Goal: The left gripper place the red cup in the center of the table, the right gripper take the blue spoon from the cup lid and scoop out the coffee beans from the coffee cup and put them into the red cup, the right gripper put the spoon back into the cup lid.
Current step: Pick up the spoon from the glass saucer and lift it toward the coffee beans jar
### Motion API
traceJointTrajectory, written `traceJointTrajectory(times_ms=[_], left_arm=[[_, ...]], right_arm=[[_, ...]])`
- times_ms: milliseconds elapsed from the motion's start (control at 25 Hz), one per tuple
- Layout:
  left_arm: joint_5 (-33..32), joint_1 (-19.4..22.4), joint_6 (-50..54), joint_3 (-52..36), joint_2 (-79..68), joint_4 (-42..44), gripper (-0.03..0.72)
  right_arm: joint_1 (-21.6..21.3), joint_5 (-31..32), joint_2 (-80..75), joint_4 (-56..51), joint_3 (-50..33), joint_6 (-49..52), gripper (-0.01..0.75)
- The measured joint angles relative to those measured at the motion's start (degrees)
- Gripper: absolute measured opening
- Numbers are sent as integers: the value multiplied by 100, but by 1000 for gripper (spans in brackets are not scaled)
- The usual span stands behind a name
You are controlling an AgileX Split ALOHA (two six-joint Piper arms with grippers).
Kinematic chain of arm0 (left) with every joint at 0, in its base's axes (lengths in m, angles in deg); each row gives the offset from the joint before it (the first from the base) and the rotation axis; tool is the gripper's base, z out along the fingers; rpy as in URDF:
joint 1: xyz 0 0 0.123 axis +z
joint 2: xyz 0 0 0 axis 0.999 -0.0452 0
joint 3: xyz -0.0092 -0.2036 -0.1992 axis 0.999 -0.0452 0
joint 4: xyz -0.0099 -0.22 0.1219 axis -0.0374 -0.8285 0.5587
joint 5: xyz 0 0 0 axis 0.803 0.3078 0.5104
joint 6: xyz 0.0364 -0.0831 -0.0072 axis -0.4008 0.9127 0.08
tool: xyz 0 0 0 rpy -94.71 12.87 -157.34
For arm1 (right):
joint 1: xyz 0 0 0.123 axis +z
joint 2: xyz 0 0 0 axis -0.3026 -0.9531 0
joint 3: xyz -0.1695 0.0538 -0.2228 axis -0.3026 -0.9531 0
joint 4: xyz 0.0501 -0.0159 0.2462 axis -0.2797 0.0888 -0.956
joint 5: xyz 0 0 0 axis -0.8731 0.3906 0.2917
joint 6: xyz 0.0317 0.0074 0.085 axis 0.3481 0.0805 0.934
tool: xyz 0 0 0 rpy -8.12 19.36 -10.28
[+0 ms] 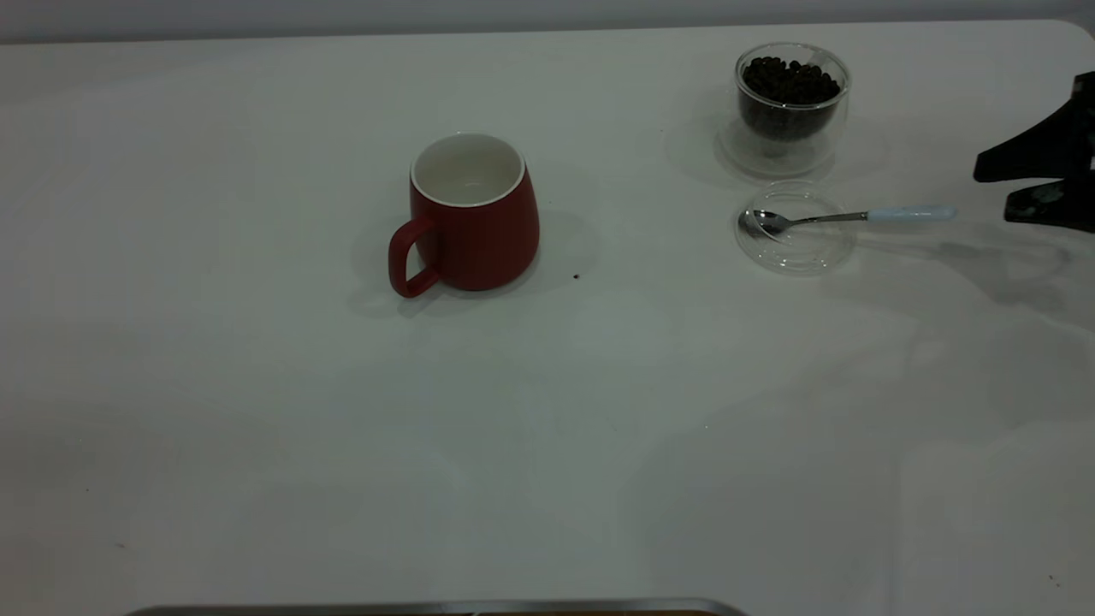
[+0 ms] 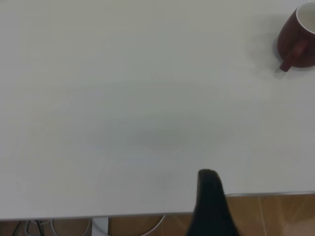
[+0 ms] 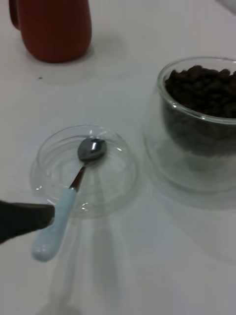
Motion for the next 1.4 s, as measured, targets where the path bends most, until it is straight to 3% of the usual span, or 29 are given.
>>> traceJointTrajectory(times_ms=[280,760,1400], left_arm=[[0,0,0,0,0,0,587],[-5,0,0,0,0,0,587],[0,0,0,0,0,0,587]], right_arm=[[-20,734,-426,-225,99,-250,509],[0,815,-810,-412,263,-240,509],[458,1064,-1130,-225,651,124,509]])
